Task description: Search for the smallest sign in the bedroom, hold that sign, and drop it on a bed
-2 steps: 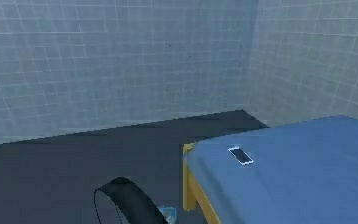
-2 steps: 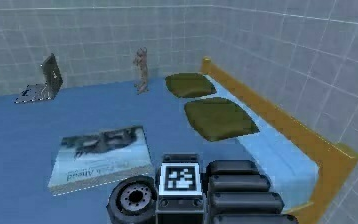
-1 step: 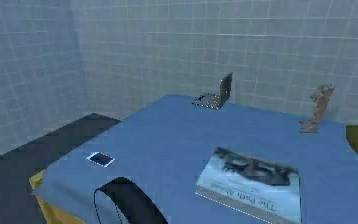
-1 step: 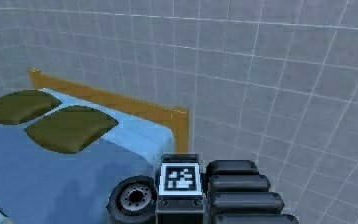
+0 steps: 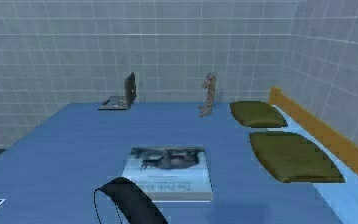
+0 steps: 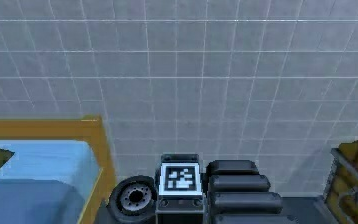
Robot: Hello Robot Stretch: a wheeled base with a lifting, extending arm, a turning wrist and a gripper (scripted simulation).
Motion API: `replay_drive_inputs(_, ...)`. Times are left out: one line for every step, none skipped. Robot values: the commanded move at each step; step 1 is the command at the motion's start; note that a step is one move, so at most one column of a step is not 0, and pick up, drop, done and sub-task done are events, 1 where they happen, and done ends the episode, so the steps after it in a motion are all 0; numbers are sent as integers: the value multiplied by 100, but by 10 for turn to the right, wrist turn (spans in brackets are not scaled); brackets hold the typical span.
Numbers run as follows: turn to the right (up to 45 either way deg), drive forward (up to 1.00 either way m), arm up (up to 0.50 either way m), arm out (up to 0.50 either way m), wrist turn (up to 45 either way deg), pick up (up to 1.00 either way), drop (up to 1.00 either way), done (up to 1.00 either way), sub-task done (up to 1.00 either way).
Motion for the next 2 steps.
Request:
replay_drive_inputs(0, 15, 0, 0, 0, 0, 0, 0, 0)
replay_drive_inputs(-450, 0, 0, 0, 0, 0, 0, 0, 0)
